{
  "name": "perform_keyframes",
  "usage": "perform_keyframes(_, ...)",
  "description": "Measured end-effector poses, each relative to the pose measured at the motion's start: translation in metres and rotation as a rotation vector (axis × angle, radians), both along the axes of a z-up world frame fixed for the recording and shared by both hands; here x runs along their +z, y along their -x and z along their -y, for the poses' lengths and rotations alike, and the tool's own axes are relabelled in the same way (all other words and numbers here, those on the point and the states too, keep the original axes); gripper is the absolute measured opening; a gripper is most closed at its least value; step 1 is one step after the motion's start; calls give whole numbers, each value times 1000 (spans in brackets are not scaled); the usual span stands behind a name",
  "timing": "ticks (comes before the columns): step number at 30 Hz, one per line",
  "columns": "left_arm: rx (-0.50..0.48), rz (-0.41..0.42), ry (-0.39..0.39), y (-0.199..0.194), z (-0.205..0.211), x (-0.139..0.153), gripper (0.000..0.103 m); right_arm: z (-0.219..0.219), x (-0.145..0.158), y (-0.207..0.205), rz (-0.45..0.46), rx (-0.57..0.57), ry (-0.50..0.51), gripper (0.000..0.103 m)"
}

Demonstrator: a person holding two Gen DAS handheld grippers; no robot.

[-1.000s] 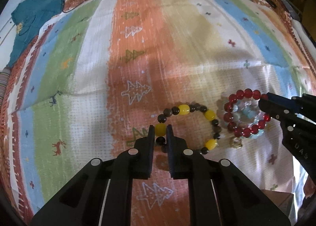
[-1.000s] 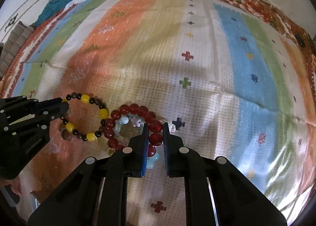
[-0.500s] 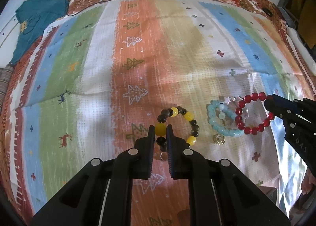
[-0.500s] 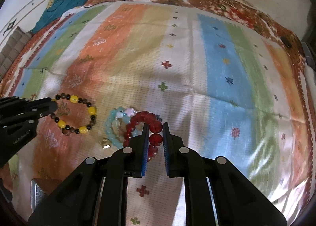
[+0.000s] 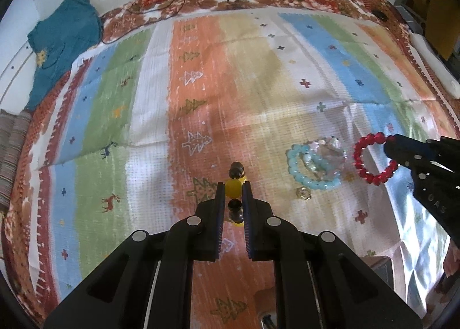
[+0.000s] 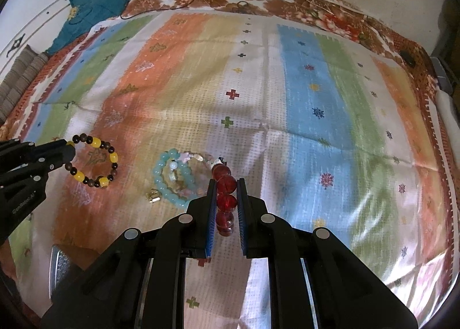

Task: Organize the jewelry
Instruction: 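Carry the yellow-and-black bracelet with the left tool while the right carries the red bracelet toward the tin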

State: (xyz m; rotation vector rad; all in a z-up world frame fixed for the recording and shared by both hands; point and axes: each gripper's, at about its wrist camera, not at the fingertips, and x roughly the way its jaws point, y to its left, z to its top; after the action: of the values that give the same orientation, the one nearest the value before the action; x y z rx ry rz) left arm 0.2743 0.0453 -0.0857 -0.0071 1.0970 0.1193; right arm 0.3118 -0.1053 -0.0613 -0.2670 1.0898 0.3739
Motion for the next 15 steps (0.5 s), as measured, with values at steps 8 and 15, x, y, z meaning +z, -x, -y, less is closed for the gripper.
perform_keyframes(8, -22, 31, -12, 12, 6, 20, 11, -2, 13, 16, 18, 24, -24, 14)
perform_keyframes(15, -12, 55, 12, 22, 4, 33, 11, -2, 23, 29, 34, 34, -41, 14)
